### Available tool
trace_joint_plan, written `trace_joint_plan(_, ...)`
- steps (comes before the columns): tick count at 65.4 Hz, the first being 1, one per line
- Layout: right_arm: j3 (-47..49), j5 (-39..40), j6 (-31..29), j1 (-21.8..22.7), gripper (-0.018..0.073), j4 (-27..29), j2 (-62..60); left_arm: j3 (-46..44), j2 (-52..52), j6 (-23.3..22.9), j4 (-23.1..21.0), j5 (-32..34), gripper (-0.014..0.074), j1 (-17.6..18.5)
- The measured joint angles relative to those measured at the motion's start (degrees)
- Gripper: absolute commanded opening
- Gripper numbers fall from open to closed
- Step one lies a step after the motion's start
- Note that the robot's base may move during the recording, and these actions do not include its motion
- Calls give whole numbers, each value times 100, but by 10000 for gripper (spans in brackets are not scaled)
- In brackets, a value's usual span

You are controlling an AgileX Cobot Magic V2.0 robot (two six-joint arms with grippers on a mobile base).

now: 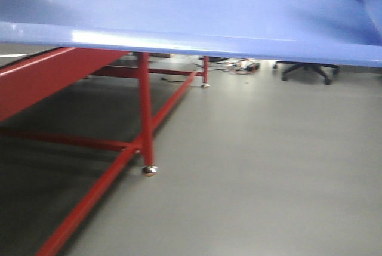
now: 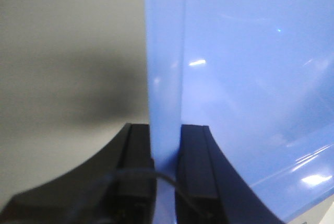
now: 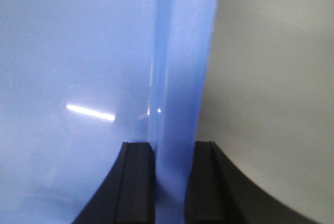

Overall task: Grab blue tray and place on right shelf
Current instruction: 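Hold the tray raised while the base drives to the shelving rack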

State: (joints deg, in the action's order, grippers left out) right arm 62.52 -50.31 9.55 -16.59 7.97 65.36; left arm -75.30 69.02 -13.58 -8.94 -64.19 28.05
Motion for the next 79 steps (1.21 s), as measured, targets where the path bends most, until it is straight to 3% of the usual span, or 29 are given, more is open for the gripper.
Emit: trace_joint_plan(79, 0, -30, 0, 0, 55, 0, 0, 0, 0, 21, -25, -13, -48, 0)
